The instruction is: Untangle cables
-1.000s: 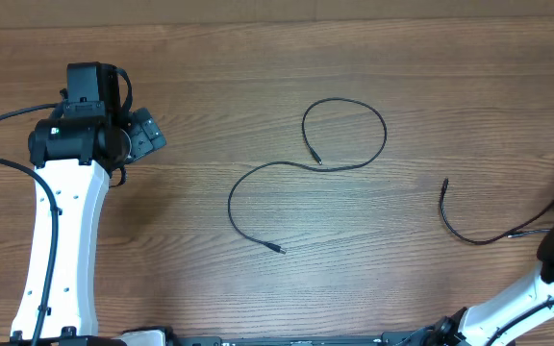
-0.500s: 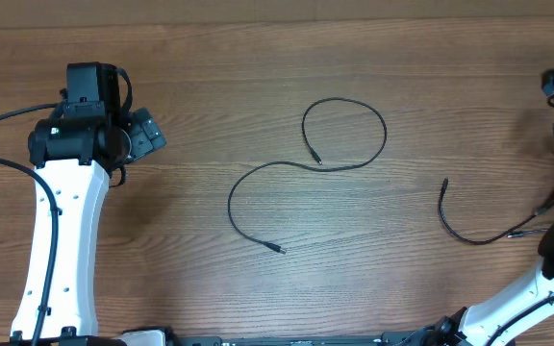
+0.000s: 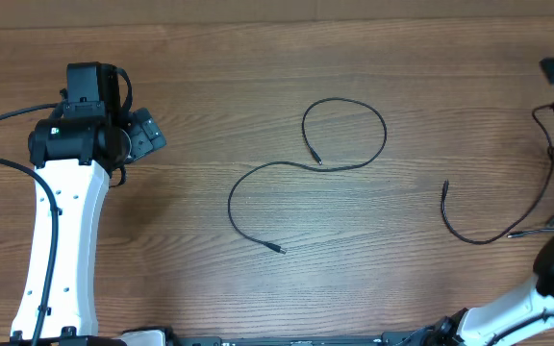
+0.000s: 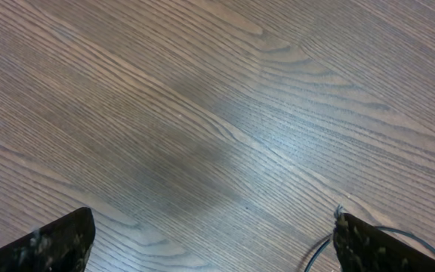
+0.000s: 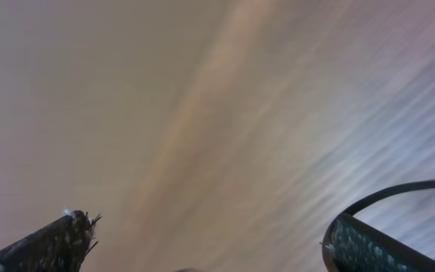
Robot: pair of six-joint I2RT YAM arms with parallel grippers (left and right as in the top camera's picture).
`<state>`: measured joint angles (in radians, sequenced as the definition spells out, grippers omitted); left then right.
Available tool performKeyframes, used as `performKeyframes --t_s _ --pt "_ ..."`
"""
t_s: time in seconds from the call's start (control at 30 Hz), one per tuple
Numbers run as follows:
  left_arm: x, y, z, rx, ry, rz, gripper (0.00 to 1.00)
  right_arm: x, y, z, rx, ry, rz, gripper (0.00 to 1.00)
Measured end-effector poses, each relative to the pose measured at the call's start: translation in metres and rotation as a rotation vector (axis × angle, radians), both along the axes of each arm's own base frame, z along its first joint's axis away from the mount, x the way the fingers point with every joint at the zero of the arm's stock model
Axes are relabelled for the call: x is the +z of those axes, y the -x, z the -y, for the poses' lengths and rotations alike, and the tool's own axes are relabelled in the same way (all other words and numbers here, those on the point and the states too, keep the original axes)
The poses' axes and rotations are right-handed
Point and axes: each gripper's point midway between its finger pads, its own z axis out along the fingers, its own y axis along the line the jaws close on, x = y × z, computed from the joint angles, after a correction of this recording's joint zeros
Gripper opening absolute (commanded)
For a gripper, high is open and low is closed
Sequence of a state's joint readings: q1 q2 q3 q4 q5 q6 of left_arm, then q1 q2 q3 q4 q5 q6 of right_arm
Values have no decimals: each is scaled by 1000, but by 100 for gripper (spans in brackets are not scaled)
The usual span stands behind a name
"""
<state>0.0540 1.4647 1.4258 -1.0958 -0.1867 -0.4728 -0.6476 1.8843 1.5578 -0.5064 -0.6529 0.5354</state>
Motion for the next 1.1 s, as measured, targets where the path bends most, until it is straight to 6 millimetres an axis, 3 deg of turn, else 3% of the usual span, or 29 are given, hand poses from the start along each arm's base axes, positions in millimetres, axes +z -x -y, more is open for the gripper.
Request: performKeyframes --t_s 0.1,0.2,0.3,0.4,0.57,0.73,0.83,0.97,1.1 --pt "0 0 0 0 0 0 100 39 5 -16 -26 -132 56 100" --pt "0 0 0 0 0 0 100 58 15 -25 -85 -233 44 100" --pt "0 0 0 0 0 -1 100 40 36 -25 -220 -319 -103 100" --pt "0 0 0 0 0 0 100 23 57 -12 -360 -277 -216 100" --pt "0 0 0 0 0 0 99 34 84 16 -507 -165 -238 100" --pt "0 0 0 0 0 0 100 14 146 33 -612 -220 -404 100" --pt "0 0 0 0 0 0 100 5 163 21 -554 -221 -486 100" --pt "0 0 0 0 0 -1 100 -4 179 -10 -389 -233 -577 100" --pt "0 0 0 0 0 0 100 3 171 -38 -189 -281 -516 100"
